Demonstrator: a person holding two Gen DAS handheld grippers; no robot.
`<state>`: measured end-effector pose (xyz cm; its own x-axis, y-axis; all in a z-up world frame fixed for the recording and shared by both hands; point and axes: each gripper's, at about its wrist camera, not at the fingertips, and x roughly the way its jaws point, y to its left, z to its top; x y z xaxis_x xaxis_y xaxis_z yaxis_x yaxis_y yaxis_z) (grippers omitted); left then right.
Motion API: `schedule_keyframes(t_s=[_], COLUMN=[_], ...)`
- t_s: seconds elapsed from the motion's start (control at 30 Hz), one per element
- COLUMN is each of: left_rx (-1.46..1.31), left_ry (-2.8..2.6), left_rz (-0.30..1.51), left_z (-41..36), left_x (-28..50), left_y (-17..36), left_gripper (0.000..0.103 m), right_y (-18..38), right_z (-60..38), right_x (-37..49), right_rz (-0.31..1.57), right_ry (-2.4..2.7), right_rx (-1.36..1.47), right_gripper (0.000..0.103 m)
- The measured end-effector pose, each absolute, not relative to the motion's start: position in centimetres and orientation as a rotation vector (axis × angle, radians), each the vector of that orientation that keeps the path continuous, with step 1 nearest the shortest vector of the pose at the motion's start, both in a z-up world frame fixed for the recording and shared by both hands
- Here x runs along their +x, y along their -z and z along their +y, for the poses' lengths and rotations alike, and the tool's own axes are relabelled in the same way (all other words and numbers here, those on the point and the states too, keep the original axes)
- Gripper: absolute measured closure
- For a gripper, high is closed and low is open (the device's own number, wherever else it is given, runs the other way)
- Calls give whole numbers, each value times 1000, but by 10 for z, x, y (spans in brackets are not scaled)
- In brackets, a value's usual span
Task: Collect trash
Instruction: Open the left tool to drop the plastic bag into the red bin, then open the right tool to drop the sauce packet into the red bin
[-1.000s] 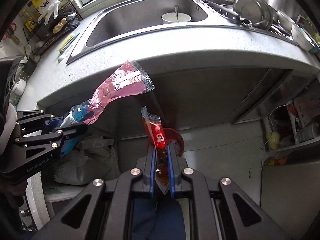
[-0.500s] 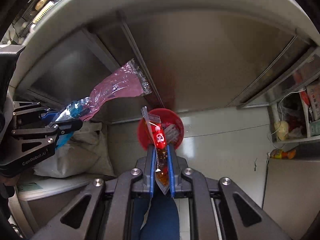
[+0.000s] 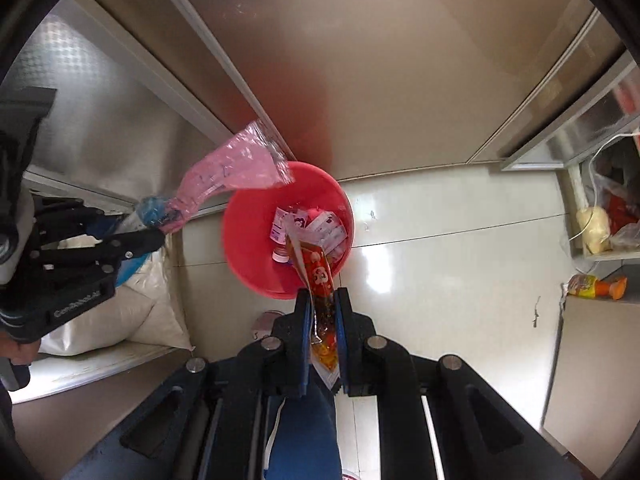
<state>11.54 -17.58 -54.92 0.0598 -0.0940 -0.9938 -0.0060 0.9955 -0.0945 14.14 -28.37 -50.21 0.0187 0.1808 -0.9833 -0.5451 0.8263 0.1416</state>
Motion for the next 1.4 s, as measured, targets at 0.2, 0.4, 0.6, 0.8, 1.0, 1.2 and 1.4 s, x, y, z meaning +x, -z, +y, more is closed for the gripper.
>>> schedule_keyframes(t_s=[0.2,0.4,0.6,0.8,1.0,1.2,1.4], left_rx=[-65,-78,-107,-141,-189,-220,-221], left_ry=[86,99,112,92,21,-91,-178], left_rz=[1535,1511,1512,1505,1473,1430,1402], left_z=[-187,-186,-176,-163,-145,-124,-103], left_x=[119,122,127,121,101,82,75], left_y=[584,593,593,596,593,583,576], left_gripper=[85,81,67,24,21,21,20], right_y=[521,520,517,523,526,531,538], right_z=[-283,-283,-277,-273,-254,-234,-213], right_x=[143,146,150,152,143,135,135], right_rz=[1483,1494,1495,1494,1495,1495,1504], right_ry=[-554,-561,-584,-615,-694,-768,-769], right_rx=[-287,-280,-277,-296,-305,-298,-330], right_gripper=[93,93,92,93,93,92,92])
